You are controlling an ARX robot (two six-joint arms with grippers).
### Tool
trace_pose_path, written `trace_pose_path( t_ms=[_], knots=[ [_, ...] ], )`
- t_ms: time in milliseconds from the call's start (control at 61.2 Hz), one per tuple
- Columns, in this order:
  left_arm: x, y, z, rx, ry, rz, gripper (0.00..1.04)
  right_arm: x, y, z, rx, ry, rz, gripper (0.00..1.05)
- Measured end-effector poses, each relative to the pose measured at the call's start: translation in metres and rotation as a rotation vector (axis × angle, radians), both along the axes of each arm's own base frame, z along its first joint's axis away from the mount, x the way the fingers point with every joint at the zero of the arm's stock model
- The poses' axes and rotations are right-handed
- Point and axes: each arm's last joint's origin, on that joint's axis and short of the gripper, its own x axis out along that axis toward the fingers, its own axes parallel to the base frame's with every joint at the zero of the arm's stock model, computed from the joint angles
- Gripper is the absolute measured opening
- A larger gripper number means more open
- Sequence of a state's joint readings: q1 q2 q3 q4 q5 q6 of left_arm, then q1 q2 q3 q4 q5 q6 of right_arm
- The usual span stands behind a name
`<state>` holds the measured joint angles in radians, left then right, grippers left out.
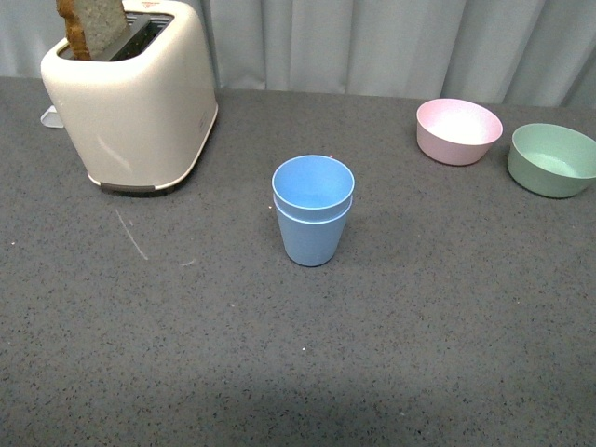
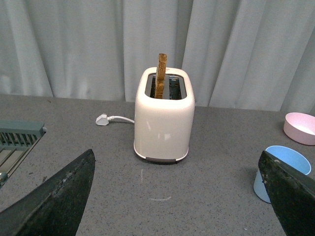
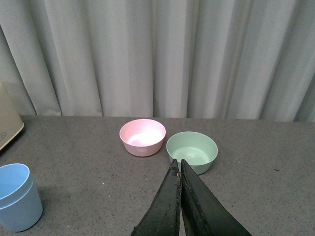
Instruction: Stack blue cups with both arms
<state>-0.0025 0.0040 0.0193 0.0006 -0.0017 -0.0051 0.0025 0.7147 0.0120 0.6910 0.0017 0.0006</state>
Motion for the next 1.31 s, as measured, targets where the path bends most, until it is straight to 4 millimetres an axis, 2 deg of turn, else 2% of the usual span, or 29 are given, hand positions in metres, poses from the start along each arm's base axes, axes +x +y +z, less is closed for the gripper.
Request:
trace_pose_path(
  t_ms=[605,1095,1307],
  knots=[
    [0.000,0.000,0.000,0.000,0.000,0.000,0.98,-0.025,0.000,0.005,0.000,-0.017,0.000,0.01],
    [0.000,0.000,0.000,0.000,0.000,0.000,0.98,-0.035,0.000,0.004,0.000,-0.018,0.000,0.01],
    [0.000,0.000,0.000,0.000,-0.001,0.000,0.98,-0.045,0.000,0.002,0.000,-0.013,0.003,0.01]
  ],
)
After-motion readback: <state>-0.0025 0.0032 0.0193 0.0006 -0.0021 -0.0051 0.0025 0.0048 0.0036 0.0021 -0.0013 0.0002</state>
